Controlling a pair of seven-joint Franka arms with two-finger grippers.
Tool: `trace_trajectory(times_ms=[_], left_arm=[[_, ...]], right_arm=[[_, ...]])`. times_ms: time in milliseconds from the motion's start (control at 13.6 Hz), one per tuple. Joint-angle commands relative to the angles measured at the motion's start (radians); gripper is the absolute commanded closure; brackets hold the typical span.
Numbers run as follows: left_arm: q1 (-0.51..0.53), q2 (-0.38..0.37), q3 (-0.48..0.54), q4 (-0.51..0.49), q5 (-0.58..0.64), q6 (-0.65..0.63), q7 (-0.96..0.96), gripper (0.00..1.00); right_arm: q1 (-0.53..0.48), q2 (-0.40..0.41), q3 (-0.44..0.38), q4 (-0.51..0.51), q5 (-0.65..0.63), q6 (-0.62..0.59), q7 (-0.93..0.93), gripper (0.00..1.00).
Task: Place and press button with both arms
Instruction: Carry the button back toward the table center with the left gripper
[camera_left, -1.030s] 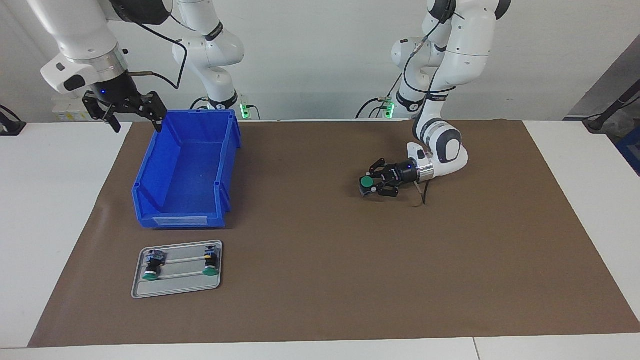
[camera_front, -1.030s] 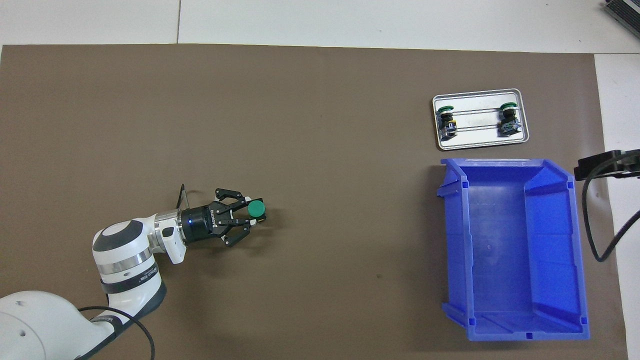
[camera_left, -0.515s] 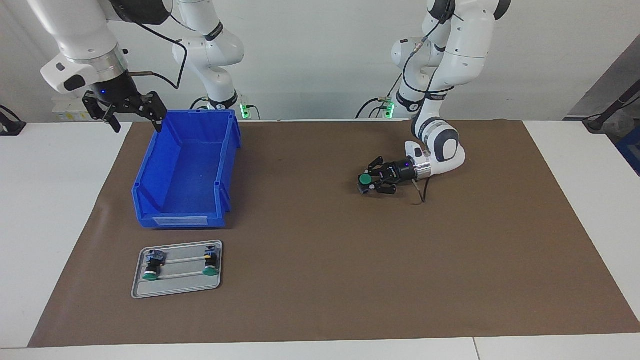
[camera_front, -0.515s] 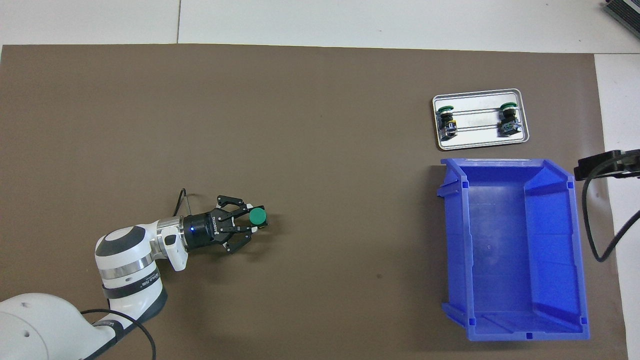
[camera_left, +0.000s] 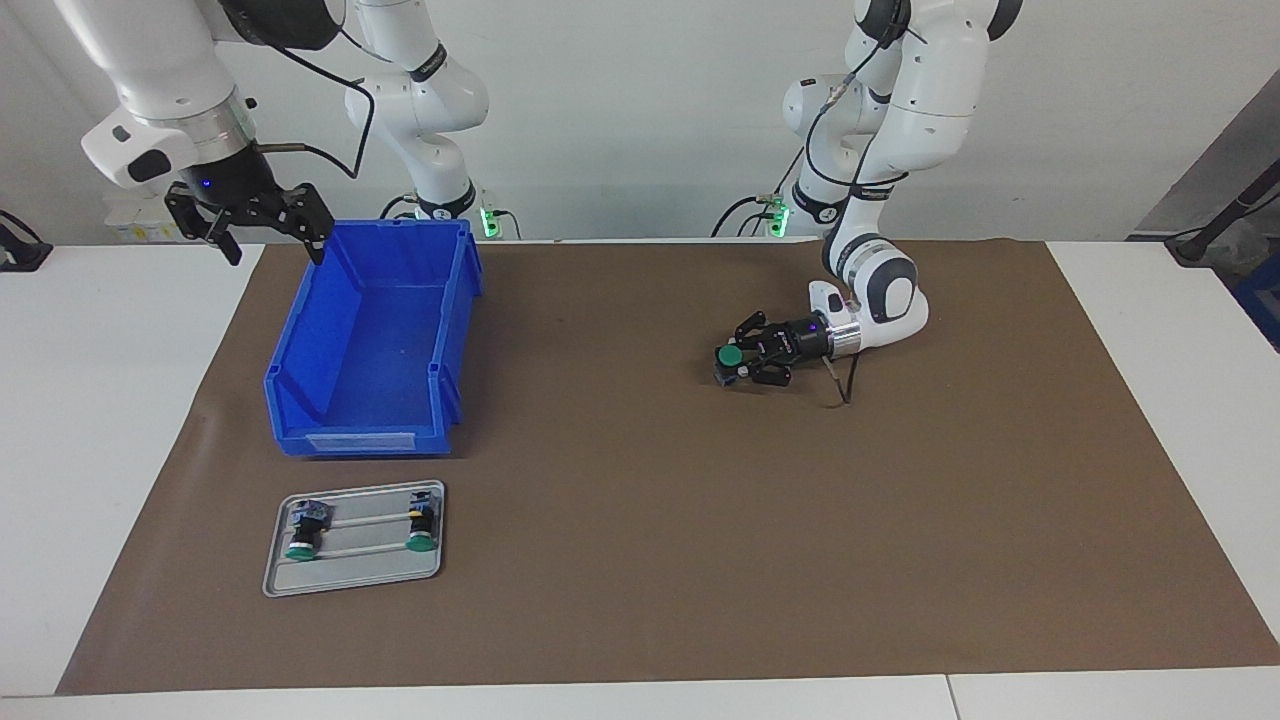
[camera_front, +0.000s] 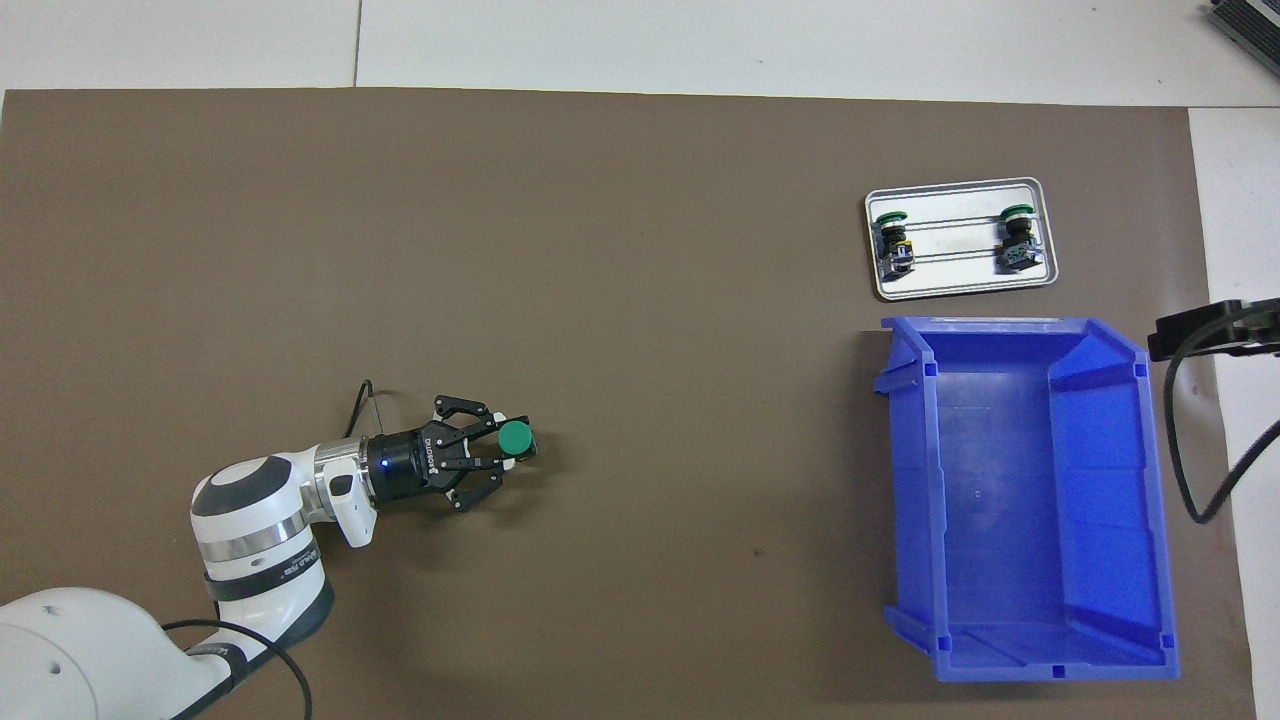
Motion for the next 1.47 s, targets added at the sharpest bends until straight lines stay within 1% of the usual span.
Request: trace_trajectory(times_ms=[0,147,221,294,368,442,515,589,662,1030,1398], left_arm=[[-0.008,0.000,0.007,-0.016,-0.023,0.016,0.031,0.55],[-0.008,0.003,0.007,-0.016,-0.023,0.024,0.031,0.44],[-0.008,0.003,0.006,-0.016,-0.023,0.026,0.031,0.41],[-0.008,0.003,0.006,-0.016,-0.023,0.026,0.031,0.36],[-0.008,0.003,0.006,-0.016,-0.023,0.026,0.031,0.26],[-0.006,0.003,0.006,-0.016,-0.023,0.027,0.031,0.22],[-0.006,0.003,0.006,-0.016,-0.023,0.027,0.031,0.10],[-0.006,0.003,0.006,-0.016,-0.023,0.027,0.031,0.04],[-0.006,0.003,0.006,-0.016,-0.023,0.029,0.029,0.01],[-0.008,0.002,0.006,-0.026,-0.023,0.039,0.029,0.01],[-0.006,-0.003,0.004,-0.030,-0.022,0.023,0.025,0.01]], right_arm=[[-0.011,0.000,0.005,-0.001,0.008,-0.002,-0.023,0.00],[-0.011,0.000,0.005,-0.001,0.008,-0.003,-0.023,0.00],[-0.011,0.000,0.005,-0.001,0.008,-0.003,-0.023,0.00],[-0.011,0.000,0.005,-0.001,0.008,-0.003,-0.023,0.00],[-0.011,0.000,0.005,-0.001,0.008,-0.003,-0.023,0.00],[-0.011,0.000,0.005,-0.001,0.008,-0.003,-0.023,0.00],[-0.011,0.000,0.005,-0.001,0.008,-0.003,-0.023,0.00],[-0.011,0.000,0.004,-0.001,0.008,-0.003,-0.023,0.00],[-0.011,0.000,0.005,-0.001,0.009,-0.003,-0.023,0.00],[-0.011,0.000,0.004,-0.001,0.008,-0.002,-0.023,0.00],[-0.011,0.000,0.004,-0.001,0.008,-0.003,-0.023,0.00]])
